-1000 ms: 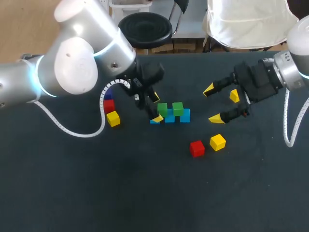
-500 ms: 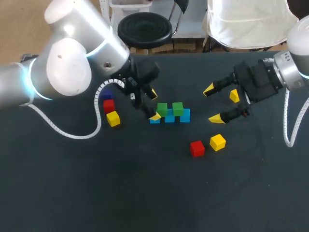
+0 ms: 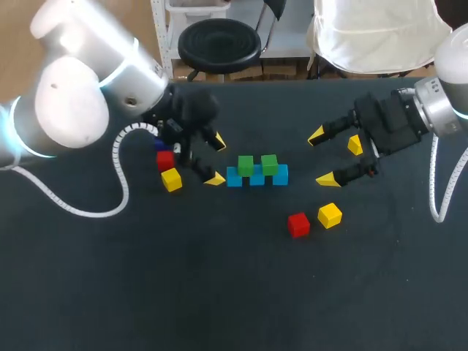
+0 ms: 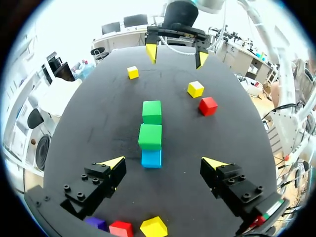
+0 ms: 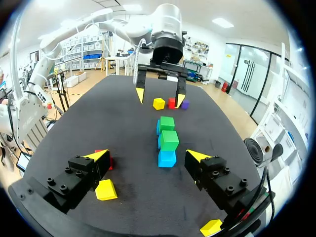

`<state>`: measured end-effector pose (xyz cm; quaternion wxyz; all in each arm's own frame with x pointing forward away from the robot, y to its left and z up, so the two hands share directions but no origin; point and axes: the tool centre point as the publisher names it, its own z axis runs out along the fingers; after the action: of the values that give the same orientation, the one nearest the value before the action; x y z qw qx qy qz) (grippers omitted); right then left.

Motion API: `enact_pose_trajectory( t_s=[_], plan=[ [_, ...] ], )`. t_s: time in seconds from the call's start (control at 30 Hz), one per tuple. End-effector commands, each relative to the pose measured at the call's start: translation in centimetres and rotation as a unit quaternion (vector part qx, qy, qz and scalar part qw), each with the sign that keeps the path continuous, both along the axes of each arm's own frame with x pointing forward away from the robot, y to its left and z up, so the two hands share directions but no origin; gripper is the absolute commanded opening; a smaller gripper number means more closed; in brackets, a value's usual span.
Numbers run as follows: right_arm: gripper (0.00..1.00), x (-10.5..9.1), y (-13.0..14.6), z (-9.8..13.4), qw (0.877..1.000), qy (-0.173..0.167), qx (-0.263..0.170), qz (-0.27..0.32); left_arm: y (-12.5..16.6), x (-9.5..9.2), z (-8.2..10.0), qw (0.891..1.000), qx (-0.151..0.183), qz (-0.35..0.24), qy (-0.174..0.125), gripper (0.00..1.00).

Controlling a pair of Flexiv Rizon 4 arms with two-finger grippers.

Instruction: Place the blue cubes, place green cubes on the blue cubes, place the yellow cubes on the green cubes, then place the red cubes on the yellow cubes, and place purple cube on the red cubes.

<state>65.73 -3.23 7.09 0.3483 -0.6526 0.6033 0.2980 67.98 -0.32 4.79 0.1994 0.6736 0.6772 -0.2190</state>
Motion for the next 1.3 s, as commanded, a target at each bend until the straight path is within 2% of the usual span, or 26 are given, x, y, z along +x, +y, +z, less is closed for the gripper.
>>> enact_pose_trajectory(
  t_s=[0.03,0.23,0.7,0.8,0.87,0.9,1.07,1.3],
  plan=[
    [1.00,-0.1,0.0,0.0,1.000,-0.001,0.001,0.000,0.7,-0.2,0.3,1.000,-0.020,-0.015,0.005,1.00],
    [1.00,-0.1,0.0,0.0,1.000,-0.001,0.001,0.000,1.3,0.2,0.8,0.998,-0.054,-0.033,0.021,1.00],
    [1.00,-0.1,0.0,0.0,1.000,-0.001,0.001,0.000,2.1,-0.4,1.9,0.997,-0.061,-0.040,0.012,1.00],
    [1.00,-0.1,0.0,0.0,1.000,-0.001,0.001,0.000,2.4,-0.6,2.1,0.997,-0.074,-0.037,0.012,1.00],
    [1.00,-0.1,0.0,0.0,1.000,-0.001,0.001,0.000,2.8,-0.5,2.2,0.994,-0.100,-0.038,0.017,1.00],
    [1.00,-0.1,0.0,0.0,1.000,-0.001,0.001,0.000,3.0,-0.5,2.3,0.994,-0.103,-0.036,0.018,1.00],
    [1.00,-0.1,0.0,0.0,1.000,-0.001,0.001,0.000,3.5,-0.4,2.7,0.994,-0.104,-0.030,0.013,1.00],
    [1.00,-0.1,0.0,0.0,1.000,-0.001,0.001,0.000,3.5,0.2,3.1,0.996,-0.087,-0.018,0.005,1.00]
  ],
)
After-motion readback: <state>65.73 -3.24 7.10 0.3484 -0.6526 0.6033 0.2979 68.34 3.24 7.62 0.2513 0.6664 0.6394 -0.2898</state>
